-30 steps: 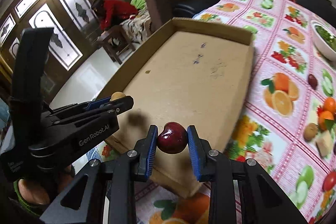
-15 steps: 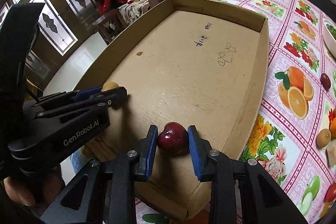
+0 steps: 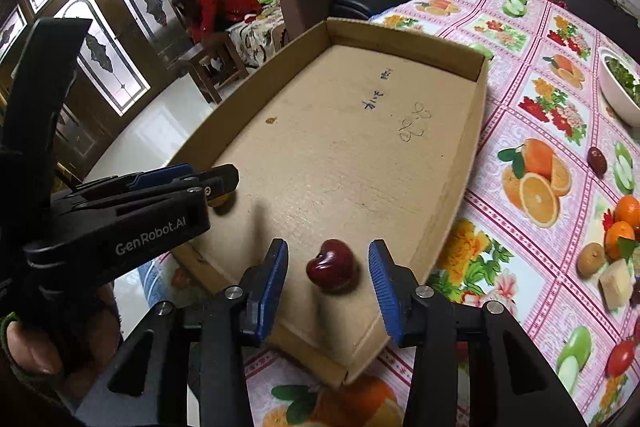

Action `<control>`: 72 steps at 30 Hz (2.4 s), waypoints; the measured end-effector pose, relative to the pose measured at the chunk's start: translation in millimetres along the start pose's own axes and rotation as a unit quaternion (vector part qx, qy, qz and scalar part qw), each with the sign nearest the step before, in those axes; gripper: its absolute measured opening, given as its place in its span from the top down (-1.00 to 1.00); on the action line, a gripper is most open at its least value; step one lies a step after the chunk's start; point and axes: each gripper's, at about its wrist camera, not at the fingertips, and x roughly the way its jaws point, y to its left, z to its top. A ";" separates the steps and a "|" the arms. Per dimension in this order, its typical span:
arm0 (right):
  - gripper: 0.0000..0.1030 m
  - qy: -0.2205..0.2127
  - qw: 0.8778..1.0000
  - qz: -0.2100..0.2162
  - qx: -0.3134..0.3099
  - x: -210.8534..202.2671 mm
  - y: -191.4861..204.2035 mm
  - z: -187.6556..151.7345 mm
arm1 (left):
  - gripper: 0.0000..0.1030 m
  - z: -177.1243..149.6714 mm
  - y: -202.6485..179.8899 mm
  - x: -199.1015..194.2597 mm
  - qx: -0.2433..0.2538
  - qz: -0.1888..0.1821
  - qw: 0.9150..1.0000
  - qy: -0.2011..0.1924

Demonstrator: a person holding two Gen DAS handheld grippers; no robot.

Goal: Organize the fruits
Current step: 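Open both tools to drop the kiwi and plum into the box, then withdraw both open tools from the box back over the fruits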

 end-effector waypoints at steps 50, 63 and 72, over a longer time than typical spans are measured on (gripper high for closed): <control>-0.08 -0.093 0.951 -0.152 0.251 -160.9 -225.9 -132.6 | 0.09 -55.4 -210.0 -47.9 0.182 -0.105 0.978 0.003; -0.08 -0.093 0.948 -0.155 0.260 -160.3 -233.6 -135.8 | 0.09 -56.7 -223.1 -33.4 0.197 -0.107 0.974 0.015; -0.08 -0.088 0.947 -0.159 0.264 -151.9 -240.2 -136.0 | 0.09 -50.4 -227.3 -15.4 0.197 -0.112 0.974 0.023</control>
